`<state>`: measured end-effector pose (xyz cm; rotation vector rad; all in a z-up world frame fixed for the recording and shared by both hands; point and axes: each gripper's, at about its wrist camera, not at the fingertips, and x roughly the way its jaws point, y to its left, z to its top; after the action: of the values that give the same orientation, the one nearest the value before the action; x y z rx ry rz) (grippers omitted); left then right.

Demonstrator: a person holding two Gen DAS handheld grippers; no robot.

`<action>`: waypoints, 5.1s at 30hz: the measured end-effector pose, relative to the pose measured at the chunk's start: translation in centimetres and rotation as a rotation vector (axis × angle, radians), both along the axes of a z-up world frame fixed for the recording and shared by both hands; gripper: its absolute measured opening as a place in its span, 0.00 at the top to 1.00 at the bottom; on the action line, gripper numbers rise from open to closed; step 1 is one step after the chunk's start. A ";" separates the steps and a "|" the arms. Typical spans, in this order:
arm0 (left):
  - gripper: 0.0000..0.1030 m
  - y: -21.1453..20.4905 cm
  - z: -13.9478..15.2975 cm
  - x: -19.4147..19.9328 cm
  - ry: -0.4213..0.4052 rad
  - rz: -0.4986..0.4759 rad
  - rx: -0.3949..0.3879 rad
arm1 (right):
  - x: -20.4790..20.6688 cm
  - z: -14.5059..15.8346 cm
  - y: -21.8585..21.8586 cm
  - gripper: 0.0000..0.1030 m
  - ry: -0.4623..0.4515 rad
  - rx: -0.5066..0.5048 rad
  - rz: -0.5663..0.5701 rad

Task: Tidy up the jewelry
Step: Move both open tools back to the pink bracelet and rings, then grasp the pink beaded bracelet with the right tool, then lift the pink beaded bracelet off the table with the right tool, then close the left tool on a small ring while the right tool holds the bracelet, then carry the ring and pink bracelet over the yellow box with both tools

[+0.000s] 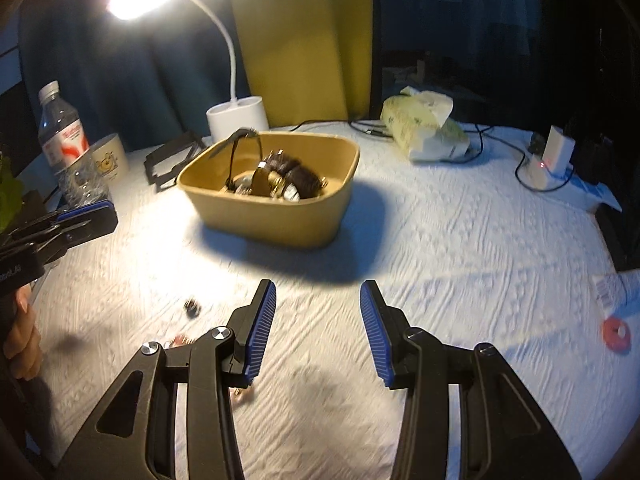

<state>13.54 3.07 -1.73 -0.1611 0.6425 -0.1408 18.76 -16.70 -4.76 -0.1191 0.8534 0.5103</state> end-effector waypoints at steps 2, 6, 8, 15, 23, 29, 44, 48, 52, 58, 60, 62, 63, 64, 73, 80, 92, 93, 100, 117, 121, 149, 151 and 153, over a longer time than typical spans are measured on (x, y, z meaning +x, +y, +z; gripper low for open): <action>0.72 -0.1 -0.1 -0.6 0.003 0.004 0.004 | -0.8 -0.3 -0.1 0.58 0.017 0.014 0.009; 0.72 -0.1 -0.6 -1.6 0.007 0.022 0.000 | -1.8 -1.2 0.2 0.58 0.045 0.005 0.040; 0.72 0.0 -1.0 -1.9 0.015 0.034 -0.007 | -2.1 -1.4 0.2 0.58 0.060 0.009 0.056; 0.72 1.1 -1.9 -2.9 0.028 0.062 -0.038 | -3.5 -2.0 1.8 0.58 0.063 -0.038 0.127; 0.72 1.2 -2.4 -2.7 0.038 0.046 -0.061 | -3.9 -2.6 2.9 0.65 0.063 -0.075 0.159; 0.72 1.6 -2.5 -2.8 0.036 0.047 -0.091 | -4.5 -2.8 4.3 0.89 0.045 -0.114 0.210; 0.72 2.5 -2.5 -3.2 0.019 0.052 -0.150 | -6.3 0.6 6.5 0.92 -0.127 -0.127 0.251; 0.72 2.7 -2.5 -3.4 0.017 0.062 -0.158 | -6.9 1.7 7.1 0.92 -0.175 -0.129 0.267; 0.72 2.7 -2.5 -3.4 0.021 0.066 -0.154 | -7.1 2.5 7.0 0.92 -0.203 -0.120 0.265; 0.72 2.1 -2.5 -3.3 0.032 0.068 -0.116 | -7.0 3.2 5.9 0.92 -0.222 -0.098 0.244; 0.72 1.5 -2.5 -3.3 0.037 0.062 -0.093 | -6.9 3.3 5.3 0.92 -0.224 -0.087 0.236; 0.72 0.8 -2.4 -3.3 0.043 0.048 -0.070 | -6.8 3.3 4.7 0.92 -0.224 -0.077 0.226; 0.72 0.5 -2.4 -3.2 0.046 0.040 -0.062 | -6.7 3.3 4.4 0.92 -0.224 -0.072 0.221; 0.72 0.1 -2.4 -3.2 0.051 0.031 -0.053 | -6.6 3.3 4.0 0.92 -0.222 -0.066 0.215; 0.72 -3.9 -3.0 -1.9 0.110 -0.025 -0.029 | -5.5 2.9 0.2 0.92 -0.208 0.002 0.155; 0.72 -5.7 -3.7 -0.1 0.163 -0.027 0.001 | -4.6 2.4 -2.3 0.92 -0.192 0.047 0.123; 0.72 -6.6 -5.3 3.2 0.242 0.016 0.081 | -2.5 1.5 -4.0 0.92 -0.161 0.090 0.099; 0.72 -6.7 -5.3 3.3 0.242 0.015 0.091 | -2.4 1.4 -4.1 0.92 -0.159 0.091 0.097; 0.86 -7.2 -5.2 3.5 0.241 0.010 0.120 | -1.7 1.0 -4.0 0.92 -0.145 0.095 0.095; 0.86 -5.5 -1.1 3.7 0.108 0.036 0.128 | -0.5 3.2 -2.2 0.92 -0.207 0.079 0.117; 0.86 -4.4 0.1 4.4 0.074 0.047 0.123 | 0.1 4.0 -1.5 0.92 -0.231 0.081 0.120; 0.85 -1.4 0.0 10.2 0.031 0.042 0.071 | 7.2 4.9 2.1 0.92 -0.276 0.052 0.095; 0.85 -1.0 -0.3 10.4 0.038 0.043 0.057 | 7.8 4.5 2.2 0.92 -0.261 0.065 0.085; 0.85 -0.8 -0.5 10.5 0.037 0.041 0.045 | 8.1 4.2 2.3 0.92 -0.248 0.072 0.085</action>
<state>24.08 2.28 -2.20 -0.1338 0.6780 -0.0845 26.86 -14.39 -0.57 -0.1503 0.5887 0.5917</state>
